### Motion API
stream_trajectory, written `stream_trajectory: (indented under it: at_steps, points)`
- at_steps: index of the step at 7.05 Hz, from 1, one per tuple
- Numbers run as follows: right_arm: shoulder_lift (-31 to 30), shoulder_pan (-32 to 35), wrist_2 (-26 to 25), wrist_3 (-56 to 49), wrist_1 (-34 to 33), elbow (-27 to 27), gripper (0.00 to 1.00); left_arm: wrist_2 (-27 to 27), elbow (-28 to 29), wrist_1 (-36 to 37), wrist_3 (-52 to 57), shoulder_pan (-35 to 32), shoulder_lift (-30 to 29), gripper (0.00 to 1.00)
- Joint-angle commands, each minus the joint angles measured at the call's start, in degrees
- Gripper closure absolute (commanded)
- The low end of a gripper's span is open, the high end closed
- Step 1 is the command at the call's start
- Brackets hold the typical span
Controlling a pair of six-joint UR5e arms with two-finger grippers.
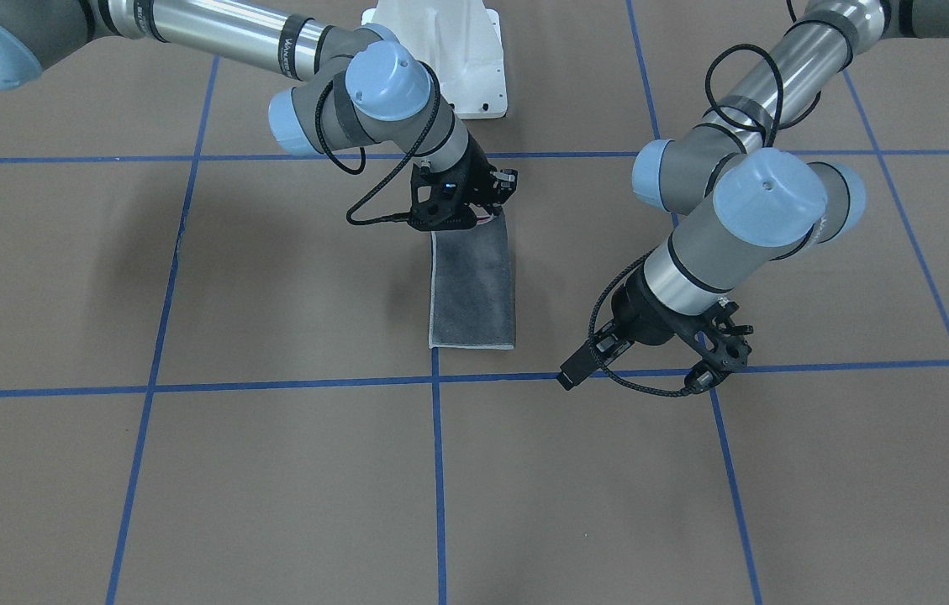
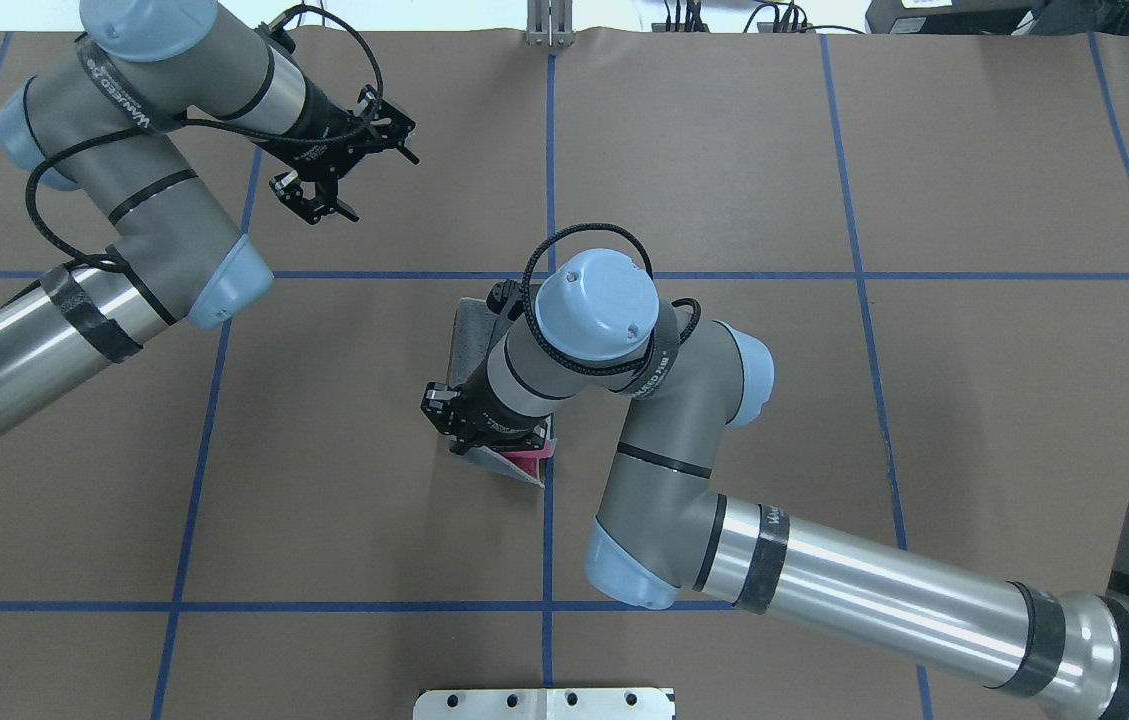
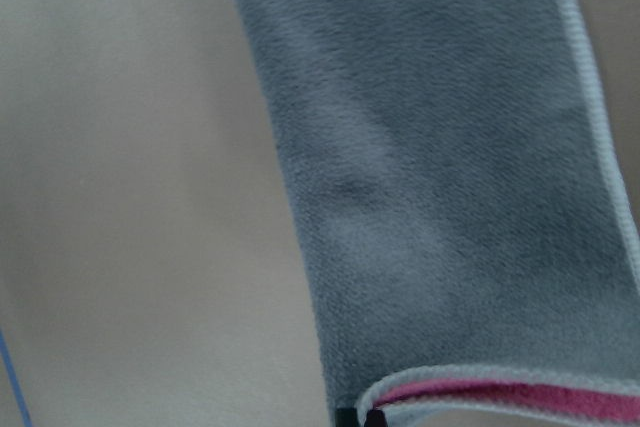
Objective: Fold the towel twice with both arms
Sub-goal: 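Drag the strip end with the right gripper, rotating it toward the robot, then release the strip and raise the right gripper away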
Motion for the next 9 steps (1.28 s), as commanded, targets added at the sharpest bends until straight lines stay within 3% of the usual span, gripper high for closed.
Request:
stream_trajectory:
  at_steps: [1, 4, 7, 9]
  points:
    - [0.4, 0.0, -0.1, 0.5, 0.4, -0.3, 0.03, 0.1, 0.0, 0.0, 1.0, -0.1, 0.0, 0.0]
    - [-0.7, 2.3, 0.7, 3.0, 0.0, 3.2, 0.0, 0.2, -0.1, 0.0, 1.0, 0.4, -0.2, 0.0]
    - [-11.8, 11.3, 1.1, -3.0, -0.2, 10.0, 0.0, 0.9, -0.9, -0.2, -2.4, 3.1, -0.7, 0.0]
    - [-16.9, 18.7, 6.9, -16.0, -0.2, 9.7, 0.0, 10.0, -4.4, -0.3, -9.6, 11.2, -0.6, 0.0]
